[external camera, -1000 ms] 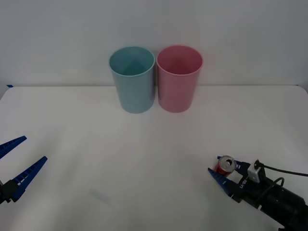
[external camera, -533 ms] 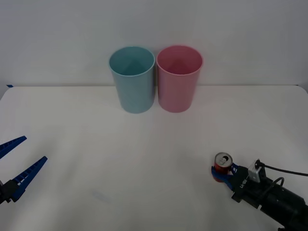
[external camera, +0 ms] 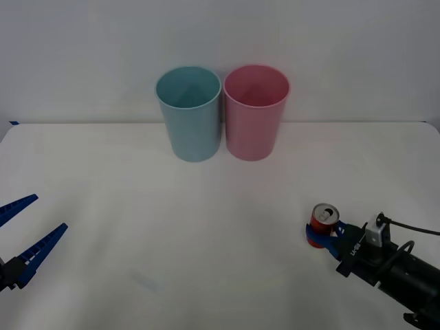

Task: Grasp the object on the table and drop it into the matching bin: aluminum can to the light blue bin, PET bottle to the pink bin.

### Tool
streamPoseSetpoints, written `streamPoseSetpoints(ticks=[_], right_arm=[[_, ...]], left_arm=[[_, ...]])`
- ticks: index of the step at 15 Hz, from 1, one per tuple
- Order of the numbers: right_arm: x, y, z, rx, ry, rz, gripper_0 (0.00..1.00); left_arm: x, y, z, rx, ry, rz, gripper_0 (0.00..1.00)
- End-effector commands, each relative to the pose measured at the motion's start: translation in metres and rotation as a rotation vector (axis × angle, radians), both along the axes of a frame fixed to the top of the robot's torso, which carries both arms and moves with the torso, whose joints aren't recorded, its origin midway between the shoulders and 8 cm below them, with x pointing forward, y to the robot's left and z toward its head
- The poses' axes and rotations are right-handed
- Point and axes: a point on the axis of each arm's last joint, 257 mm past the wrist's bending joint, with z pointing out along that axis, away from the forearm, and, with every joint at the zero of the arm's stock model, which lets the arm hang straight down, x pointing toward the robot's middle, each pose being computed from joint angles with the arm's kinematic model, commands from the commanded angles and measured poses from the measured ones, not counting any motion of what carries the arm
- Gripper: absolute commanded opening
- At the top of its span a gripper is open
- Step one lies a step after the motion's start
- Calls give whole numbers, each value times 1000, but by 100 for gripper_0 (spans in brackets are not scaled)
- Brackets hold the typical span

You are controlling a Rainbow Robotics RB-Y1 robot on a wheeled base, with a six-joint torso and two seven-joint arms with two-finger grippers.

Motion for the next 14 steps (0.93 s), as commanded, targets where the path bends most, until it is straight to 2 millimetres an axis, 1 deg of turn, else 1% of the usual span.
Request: streamPoseSetpoints(ticks=[1,4,8,11,14], right_arm=[[1,1,18,33,13,10,0],[7,6,48,78,10,20,0],[12,15,95,136,-3,42,0],[19,27,129,192,-19,76,0],[31,42,162,245,-26,120,0]], left_arm=[[0,0,0,0,0,0,100],[0,0,0,0,0,0,100],[0,0,0,0,0,0,100],[0,0,0,0,0,0,100],[0,0,0,0,0,0,100]])
